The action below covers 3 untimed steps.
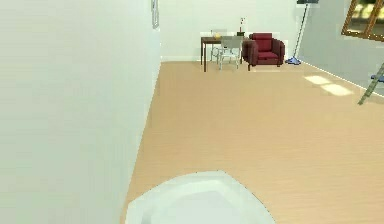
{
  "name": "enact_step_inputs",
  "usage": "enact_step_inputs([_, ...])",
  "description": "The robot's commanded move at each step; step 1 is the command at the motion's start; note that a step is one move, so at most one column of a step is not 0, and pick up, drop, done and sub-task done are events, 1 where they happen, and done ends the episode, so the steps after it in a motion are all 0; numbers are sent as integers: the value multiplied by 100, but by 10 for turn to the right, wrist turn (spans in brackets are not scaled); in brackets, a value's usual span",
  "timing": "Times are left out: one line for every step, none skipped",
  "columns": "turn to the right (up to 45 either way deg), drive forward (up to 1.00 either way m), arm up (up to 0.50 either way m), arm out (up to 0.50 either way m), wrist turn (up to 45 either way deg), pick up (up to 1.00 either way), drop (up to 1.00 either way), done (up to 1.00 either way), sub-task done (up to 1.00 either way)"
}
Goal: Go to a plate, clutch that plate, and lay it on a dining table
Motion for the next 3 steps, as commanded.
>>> enact_step_inputs([0,100,0,0,0,0,0,0,0])
enact_step_inputs([0,100,0,0,0,0,0,0,0])
enact_step_inputs([-30,0,0,0,0,0,0,0,0])
